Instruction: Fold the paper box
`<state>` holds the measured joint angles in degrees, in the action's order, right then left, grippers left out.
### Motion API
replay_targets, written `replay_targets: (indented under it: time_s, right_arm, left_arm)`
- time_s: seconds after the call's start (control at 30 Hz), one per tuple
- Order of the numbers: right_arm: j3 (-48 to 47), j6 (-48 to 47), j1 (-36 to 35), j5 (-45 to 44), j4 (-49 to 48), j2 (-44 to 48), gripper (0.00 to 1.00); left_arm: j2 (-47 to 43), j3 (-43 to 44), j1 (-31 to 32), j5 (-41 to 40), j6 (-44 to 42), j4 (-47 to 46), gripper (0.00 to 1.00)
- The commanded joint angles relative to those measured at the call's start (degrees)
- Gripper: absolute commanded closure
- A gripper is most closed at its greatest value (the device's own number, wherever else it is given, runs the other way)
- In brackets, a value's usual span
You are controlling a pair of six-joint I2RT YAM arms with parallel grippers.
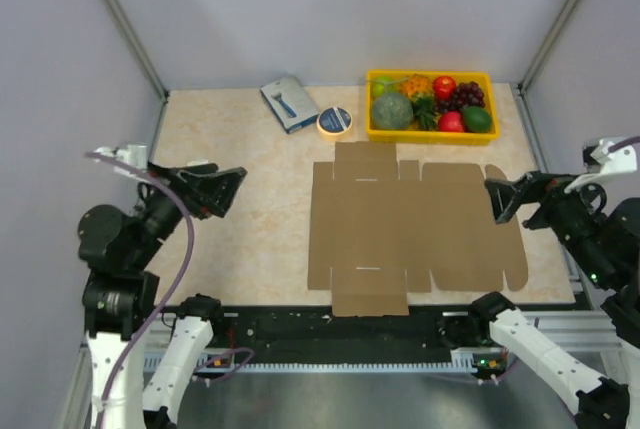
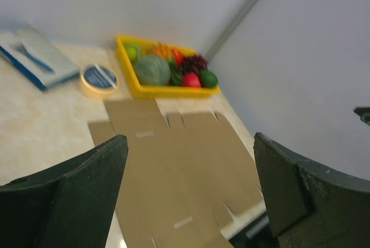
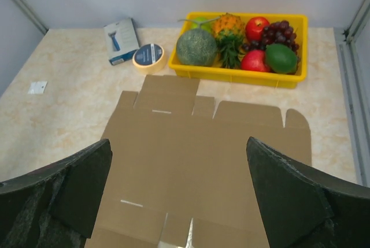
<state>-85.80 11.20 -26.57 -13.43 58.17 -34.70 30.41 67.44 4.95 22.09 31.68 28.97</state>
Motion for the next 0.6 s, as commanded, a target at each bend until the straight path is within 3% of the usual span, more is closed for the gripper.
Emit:
replay_targets:
  time_s: [0.0,0.07,0.13,0.23,0.37,0.43,0.57]
  right_arm:
    - [2.82,2.33,0.11,4.54,0.54,-3.53,0.01]
    - [5.37,3.03,0.11,10.14,-2.52,-3.36,0.01]
    - [9.83,3.21,0.03,15.34,-8.21,-1.70,0.01]
    - [14.77,7.16,0.11,15.37,-12.29,1.47,0.01]
    - [16.01,8.91,0.11,16.24,-12.65,1.39,0.01]
    - [15.23,9.63,0.02,17.55,-11.86,0.60,0.01]
    - [15.57,9.28,0.03,22.82,-11.59,0.24,0.01]
  left_arm:
    - [1.40,-14.59,0.76,15.00,13.73,-11.82,0.07]
    - [0.70,-20.21,4.87,12.91,13.50,-11.83,0.08]
    - [0.61,-22.95,9.79,5.54,12.09,-10.43,0.08]
    - [2.27,-30.93,25.40,-3.08,14.63,-13.83,0.08]
    - [7.80,-37.90,39.58,-12.39,20.77,-20.61,0.12]
    - [9.83,-40.53,48.08,-20.98,22.62,-22.89,0.13]
    - [16.67,-42.74,57.00,-30.33,28.68,-26.07,0.15]
